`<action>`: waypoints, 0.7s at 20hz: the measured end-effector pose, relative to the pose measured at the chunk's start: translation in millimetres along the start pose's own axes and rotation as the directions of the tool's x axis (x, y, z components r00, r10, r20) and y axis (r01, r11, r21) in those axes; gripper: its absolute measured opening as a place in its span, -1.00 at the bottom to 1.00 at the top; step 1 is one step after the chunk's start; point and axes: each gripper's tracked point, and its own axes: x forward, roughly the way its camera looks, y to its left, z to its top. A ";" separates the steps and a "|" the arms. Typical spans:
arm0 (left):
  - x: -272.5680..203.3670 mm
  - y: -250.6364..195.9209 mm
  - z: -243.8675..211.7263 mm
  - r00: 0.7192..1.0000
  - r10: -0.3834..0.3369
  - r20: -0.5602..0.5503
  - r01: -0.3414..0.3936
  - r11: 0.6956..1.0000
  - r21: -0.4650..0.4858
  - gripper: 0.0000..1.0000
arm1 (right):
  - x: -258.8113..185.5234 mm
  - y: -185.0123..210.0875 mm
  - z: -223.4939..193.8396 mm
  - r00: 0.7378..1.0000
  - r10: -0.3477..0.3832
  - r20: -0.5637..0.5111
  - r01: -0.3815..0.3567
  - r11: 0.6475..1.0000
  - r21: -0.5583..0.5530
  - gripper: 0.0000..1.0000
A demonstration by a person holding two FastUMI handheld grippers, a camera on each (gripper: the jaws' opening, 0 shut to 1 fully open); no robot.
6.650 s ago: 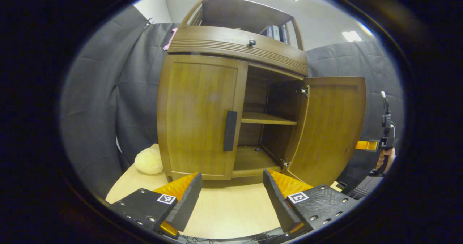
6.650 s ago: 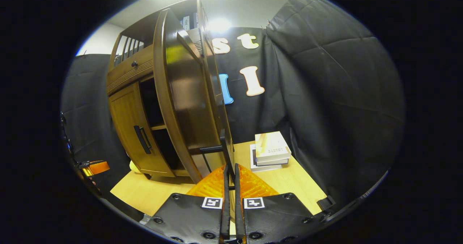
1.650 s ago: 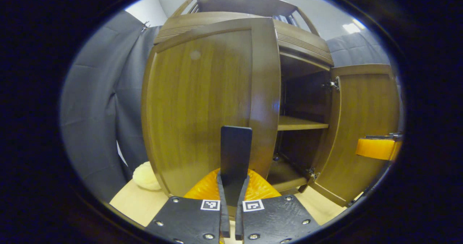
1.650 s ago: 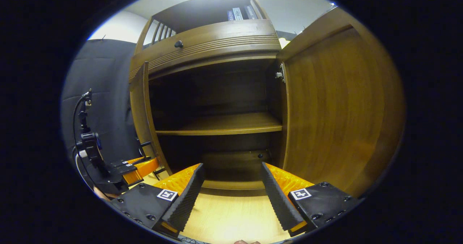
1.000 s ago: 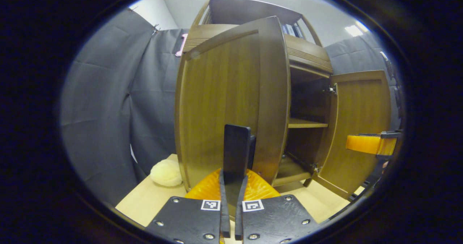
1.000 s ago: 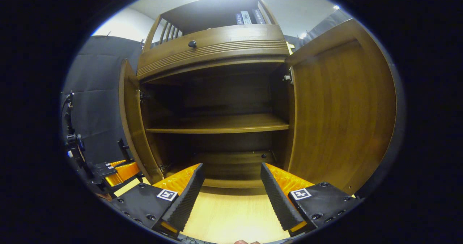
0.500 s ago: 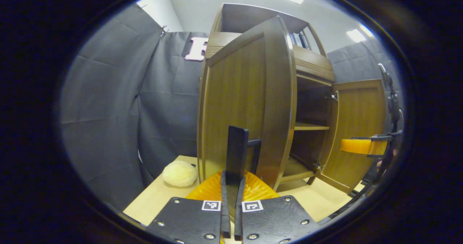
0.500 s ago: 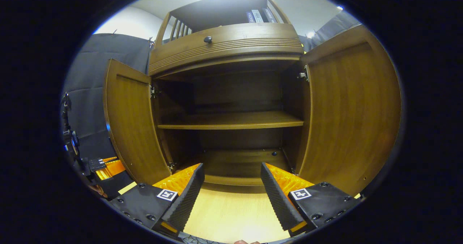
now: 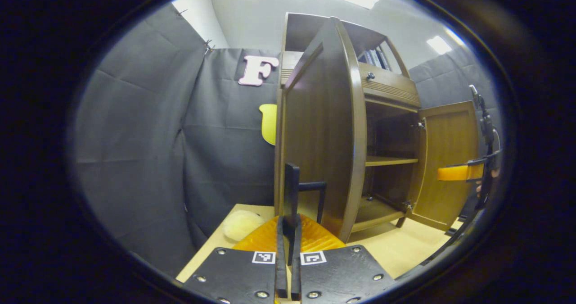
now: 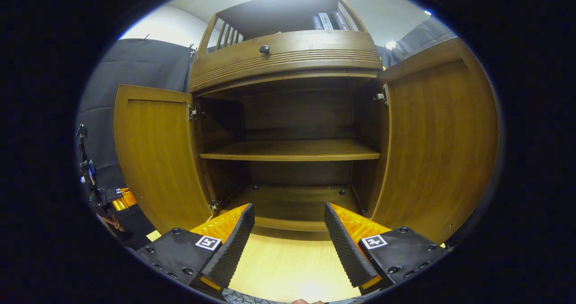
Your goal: Open the right door of the double-door shoe cabinet with the right hand, and open the left door with the left hand.
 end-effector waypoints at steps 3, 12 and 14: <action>-1.4 30.8 0.2 1.000 -0.017 -0.005 0.017 1.000 0.007 -0.89 | 0.7 -4.5 3.3 1.000 -0.005 0.004 0.005 1.000 -0.001 0.86; -3.7 52.1 -0.5 0.999 -0.005 -0.033 0.006 0.999 0.031 -0.90 | -5.5 -45.1 17.0 0.997 -0.069 0.034 0.070 0.996 -0.056 0.86; -10.8 53.8 0.8 0.999 0.021 -0.033 -0.020 1.000 0.020 -0.90 | -6.8 -55.8 19.5 0.995 -0.094 0.040 0.096 0.994 -0.044 0.85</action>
